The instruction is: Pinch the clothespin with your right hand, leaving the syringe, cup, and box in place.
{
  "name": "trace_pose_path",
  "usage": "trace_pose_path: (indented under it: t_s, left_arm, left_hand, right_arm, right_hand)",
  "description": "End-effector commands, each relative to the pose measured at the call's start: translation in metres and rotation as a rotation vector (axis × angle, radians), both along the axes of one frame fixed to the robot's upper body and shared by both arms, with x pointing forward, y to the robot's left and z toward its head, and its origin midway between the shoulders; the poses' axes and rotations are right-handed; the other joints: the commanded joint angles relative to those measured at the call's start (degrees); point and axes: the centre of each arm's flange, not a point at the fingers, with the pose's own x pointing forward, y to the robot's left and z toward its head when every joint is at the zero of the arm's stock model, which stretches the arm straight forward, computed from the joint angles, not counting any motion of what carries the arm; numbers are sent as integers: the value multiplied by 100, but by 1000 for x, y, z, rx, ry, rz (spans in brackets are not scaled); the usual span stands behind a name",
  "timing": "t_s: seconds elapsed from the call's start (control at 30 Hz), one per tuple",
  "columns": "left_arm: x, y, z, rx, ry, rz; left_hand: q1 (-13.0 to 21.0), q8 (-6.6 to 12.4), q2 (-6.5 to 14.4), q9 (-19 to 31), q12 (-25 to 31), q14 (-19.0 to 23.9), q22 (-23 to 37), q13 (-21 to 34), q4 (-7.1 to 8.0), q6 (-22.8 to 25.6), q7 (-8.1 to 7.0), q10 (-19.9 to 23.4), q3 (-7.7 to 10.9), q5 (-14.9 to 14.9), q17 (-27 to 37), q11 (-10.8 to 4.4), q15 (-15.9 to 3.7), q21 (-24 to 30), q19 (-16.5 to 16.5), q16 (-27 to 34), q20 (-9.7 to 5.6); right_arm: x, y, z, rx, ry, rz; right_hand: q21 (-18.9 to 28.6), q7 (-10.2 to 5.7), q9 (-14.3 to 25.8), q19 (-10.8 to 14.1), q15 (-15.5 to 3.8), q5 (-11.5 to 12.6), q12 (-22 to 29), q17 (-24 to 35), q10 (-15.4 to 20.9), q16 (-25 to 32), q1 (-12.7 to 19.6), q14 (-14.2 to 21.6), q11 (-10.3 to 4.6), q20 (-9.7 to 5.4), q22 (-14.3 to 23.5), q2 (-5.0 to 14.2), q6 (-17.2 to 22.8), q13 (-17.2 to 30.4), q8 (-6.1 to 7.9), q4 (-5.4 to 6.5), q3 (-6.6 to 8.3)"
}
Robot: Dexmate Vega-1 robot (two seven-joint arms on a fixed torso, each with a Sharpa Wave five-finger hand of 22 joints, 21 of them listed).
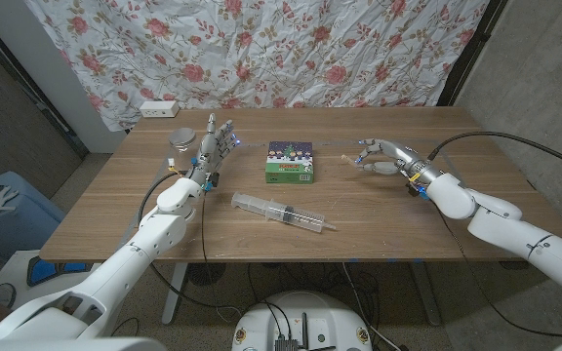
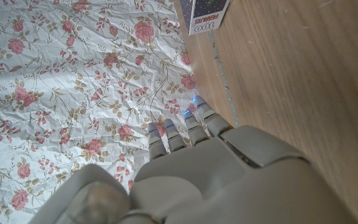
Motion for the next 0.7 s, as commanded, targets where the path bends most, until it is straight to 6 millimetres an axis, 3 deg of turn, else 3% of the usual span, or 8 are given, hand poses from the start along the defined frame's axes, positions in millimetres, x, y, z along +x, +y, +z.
trace_pose_path:
  t_s: [0.03, 0.7]
  left_arm:
    - [0, 0, 0, 0, 0, 0]
    - [0, 0, 0, 0, 0, 0]
  left_hand:
    - [4, 36, 59, 27, 36, 28, 14, 12, 32, 0, -50, 18, -2, 25, 21, -40, -59, 40, 34, 29, -4]
    - [4, 36, 59, 28, 36, 30, 14, 12, 32, 0, -50, 18, -2, 25, 21, -40, -62, 42, 39, 30, -6]
  right_arm:
    - [-1, 1, 4, -122, -77, -23]
    - [2, 2, 16, -333, -173, -83]
  right_hand:
    - [-3, 1, 24, -3, -42, 3, 6, 16, 37, 0, 27, 22, -24, 19, 23, 46, 47, 27, 53, -16, -14]
    - [-3, -2, 43, -15, -64, 4, 9, 24, 54, 9, 48, 42, -70, 24, 24, 65, 98, 29, 72, -19, -23]
